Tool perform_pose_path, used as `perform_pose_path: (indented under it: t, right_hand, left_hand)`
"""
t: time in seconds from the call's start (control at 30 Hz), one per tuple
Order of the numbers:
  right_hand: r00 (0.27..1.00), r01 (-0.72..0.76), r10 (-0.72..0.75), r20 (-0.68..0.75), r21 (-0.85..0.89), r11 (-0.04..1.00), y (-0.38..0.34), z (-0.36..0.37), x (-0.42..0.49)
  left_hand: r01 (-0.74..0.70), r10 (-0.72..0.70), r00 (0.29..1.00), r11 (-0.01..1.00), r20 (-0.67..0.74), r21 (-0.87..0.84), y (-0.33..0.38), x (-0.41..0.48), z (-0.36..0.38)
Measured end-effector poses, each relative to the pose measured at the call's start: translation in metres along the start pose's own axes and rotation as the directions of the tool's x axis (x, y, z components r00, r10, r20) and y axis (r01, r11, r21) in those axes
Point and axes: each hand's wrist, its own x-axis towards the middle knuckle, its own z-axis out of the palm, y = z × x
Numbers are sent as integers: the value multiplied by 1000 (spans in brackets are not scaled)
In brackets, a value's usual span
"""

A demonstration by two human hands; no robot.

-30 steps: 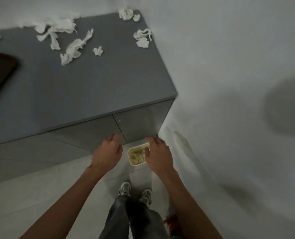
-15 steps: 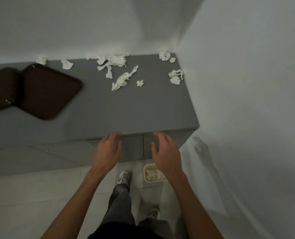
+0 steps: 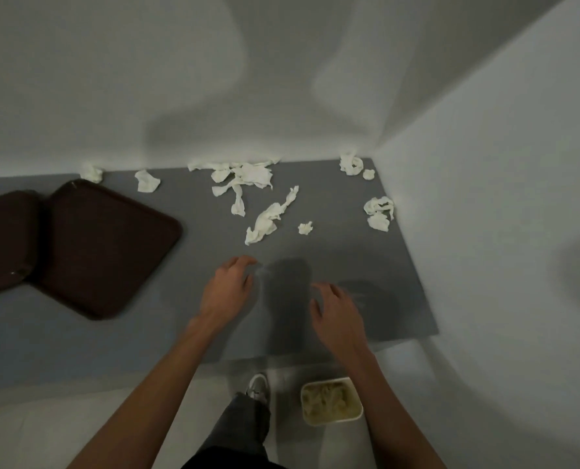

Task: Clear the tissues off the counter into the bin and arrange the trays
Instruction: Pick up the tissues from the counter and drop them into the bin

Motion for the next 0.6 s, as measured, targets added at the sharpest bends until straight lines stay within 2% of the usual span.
perform_pose_path:
  t: [0.23, 0.37, 0.43, 0.5, 0.6]
  right_hand:
    - [998, -67, 67, -19, -6, 998, -27, 15, 65]
    - [997, -77, 77, -22, 4, 997, -39, 22, 83]
    - [997, -70, 70, -38, 2, 998, -44, 26, 89]
    - [996, -64, 64, -53, 16, 998, -48, 33, 94]
    - [998, -46, 49, -50, 63, 997, -53, 43, 102]
  left_hand:
    - [-51, 50, 994, 999, 97, 1, -32, 122, 24]
    - [-130, 119, 978, 990, 171, 54, -54, 137, 45]
    - [-132, 120, 979, 989, 163, 68, -64, 131, 50]
    - [-115, 110, 984, 993, 141, 26, -68, 121, 48]
    - [-54, 74, 989, 987, 130, -154, -60, 102, 30]
